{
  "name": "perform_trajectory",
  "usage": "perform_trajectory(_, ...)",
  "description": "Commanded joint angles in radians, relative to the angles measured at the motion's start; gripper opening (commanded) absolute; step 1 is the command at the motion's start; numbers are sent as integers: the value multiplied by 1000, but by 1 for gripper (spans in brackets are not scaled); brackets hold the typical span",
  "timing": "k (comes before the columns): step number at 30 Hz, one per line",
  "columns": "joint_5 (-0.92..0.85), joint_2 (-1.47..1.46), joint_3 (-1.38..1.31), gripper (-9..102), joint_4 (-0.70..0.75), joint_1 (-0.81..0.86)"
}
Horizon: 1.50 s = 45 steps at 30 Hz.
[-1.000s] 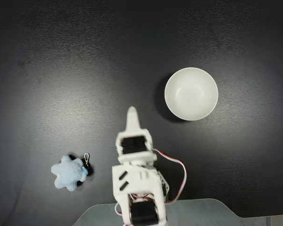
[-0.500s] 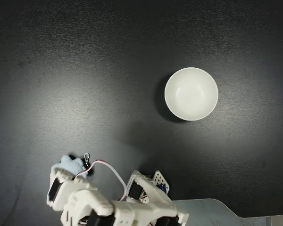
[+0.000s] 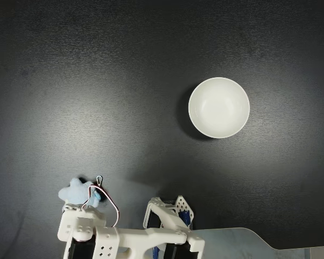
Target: Grasp a skyblue doll and put it in the white bowl.
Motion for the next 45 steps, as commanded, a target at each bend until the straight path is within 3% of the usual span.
perform_trajectory(1,-14,-28,-11,-1,2,-9)
perform_trajectory(10,-15,-276,-25,-1,-12,-9)
perform_trajectory(27,2,-270,-28,-1,-196,-9)
perform_trajectory(34,-5,-273,-12,-1,-371,-15)
perform_trajectory(45,-12,-365,-11,-1,-388,-17)
